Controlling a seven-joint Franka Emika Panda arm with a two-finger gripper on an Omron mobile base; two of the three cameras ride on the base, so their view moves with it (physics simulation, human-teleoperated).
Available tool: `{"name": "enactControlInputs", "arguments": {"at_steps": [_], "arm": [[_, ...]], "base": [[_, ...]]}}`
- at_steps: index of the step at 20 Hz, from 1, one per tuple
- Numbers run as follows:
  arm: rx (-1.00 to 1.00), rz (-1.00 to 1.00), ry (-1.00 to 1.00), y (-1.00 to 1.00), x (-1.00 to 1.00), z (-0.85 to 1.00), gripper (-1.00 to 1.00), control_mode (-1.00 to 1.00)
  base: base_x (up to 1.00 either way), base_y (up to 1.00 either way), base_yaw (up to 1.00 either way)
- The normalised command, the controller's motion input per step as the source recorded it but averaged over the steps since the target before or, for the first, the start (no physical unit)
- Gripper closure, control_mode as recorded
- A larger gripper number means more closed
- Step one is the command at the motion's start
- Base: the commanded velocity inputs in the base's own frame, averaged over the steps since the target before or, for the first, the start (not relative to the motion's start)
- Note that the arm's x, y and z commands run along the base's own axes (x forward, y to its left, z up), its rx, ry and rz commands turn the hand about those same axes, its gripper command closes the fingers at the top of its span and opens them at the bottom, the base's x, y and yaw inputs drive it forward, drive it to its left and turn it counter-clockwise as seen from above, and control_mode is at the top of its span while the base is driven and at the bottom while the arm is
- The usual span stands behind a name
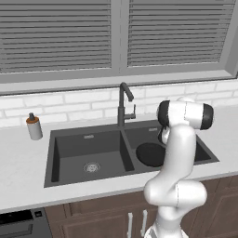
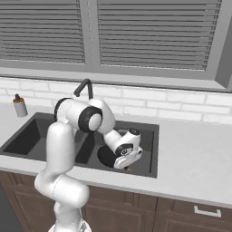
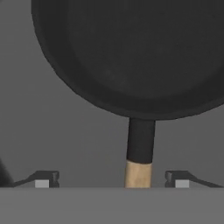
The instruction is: Pick the pan and sponge and place them into the sink. Then turn on the water.
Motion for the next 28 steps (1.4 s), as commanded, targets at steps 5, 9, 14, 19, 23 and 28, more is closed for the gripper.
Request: {"name": "enactControlInputs", "arguments": {"at_steps": [5,9,14,19,23,28], "arm": [[0.00,0.00,0.00,0.01,0.00,0.76,-1.00,-1.00],[0.00,-0.03,0.00,0.01,0.00,1.00,-1.00,-1.00],[0.00,-0.07,0.02,0.00,0.00,1.00,-1.00,-1.00],[0.00,-0.10,0.06,0.00,-0.01,0.79,-1.00,-1.00],[0.00,0.00,0.00,0.00,-0.04,0.00,-1.00,-1.00],[0.05,-0.14,-0.01,0.01,0.00,0.00,-1.00,-1.00]], "base": [[0.00,0.00,0.00],[0.00,0.00,0.00],[0.00,0.00,0.00],[0.00,0.00,0.00],[0.00,0.00,0.00],[0.00,0.00,0.00]]}}
